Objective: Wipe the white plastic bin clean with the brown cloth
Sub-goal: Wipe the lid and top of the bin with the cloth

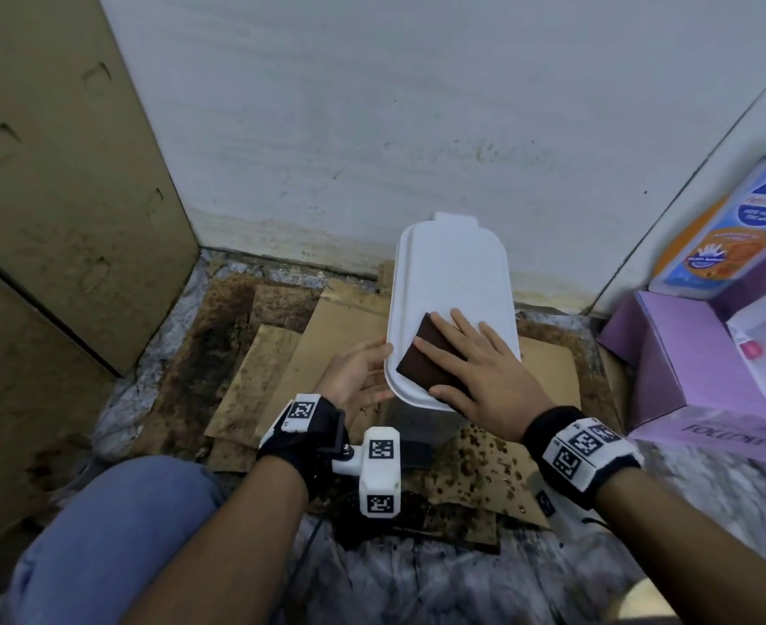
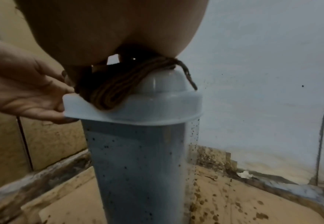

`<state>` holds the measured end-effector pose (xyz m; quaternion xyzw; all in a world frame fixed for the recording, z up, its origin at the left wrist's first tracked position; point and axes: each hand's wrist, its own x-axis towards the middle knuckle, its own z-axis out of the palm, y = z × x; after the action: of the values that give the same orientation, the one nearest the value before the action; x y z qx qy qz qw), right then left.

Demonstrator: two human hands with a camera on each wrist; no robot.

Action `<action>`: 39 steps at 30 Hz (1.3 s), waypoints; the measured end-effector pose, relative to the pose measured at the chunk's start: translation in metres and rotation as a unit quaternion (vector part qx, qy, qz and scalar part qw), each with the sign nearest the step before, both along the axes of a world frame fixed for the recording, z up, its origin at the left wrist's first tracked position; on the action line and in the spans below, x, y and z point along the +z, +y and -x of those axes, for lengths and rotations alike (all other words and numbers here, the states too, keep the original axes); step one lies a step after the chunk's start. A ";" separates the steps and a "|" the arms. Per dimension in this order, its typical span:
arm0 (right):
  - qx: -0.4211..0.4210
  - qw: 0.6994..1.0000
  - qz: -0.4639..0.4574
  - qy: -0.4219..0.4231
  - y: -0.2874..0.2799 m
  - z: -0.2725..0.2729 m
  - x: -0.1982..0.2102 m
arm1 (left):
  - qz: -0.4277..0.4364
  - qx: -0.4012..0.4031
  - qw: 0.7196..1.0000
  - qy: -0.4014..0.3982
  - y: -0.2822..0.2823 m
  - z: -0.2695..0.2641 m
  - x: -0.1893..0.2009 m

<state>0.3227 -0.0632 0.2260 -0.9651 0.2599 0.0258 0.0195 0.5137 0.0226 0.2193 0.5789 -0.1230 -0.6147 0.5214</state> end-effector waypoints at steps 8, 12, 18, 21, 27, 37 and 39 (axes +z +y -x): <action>0.015 0.999 0.039 0.021 -0.017 0.037 -0.002 | 0.002 -0.013 1.000 -0.006 -0.002 -0.001 -0.006; -0.002 0.998 0.059 0.003 -0.003 0.016 -0.008 | -0.005 -0.009 1.000 -0.018 -0.002 -0.003 -0.011; -0.081 0.995 0.051 -0.017 0.028 -0.034 -0.012 | -0.015 -0.013 1.000 -0.019 0.000 -0.002 -0.011; -0.094 0.994 0.029 -0.049 0.030 -0.034 -0.012 | -0.004 0.019 1.000 0.002 0.002 0.002 -0.007; -0.003 0.998 0.041 -0.053 0.017 -0.023 -0.005 | -0.007 0.083 0.994 0.069 -0.004 0.000 -0.004; -0.115 0.991 0.031 -0.055 0.018 -0.076 -0.010 | -0.032 0.091 0.987 0.130 -0.007 -0.010 -0.010; -0.142 0.988 0.030 -0.051 0.021 -0.083 -0.010 | -0.031 0.084 0.986 0.141 -0.006 -0.011 -0.010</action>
<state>0.4060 -0.0422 0.2156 -0.9184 0.3940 -0.0343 0.0075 0.5251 0.0163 0.2096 0.5106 0.0197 -0.6476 0.5652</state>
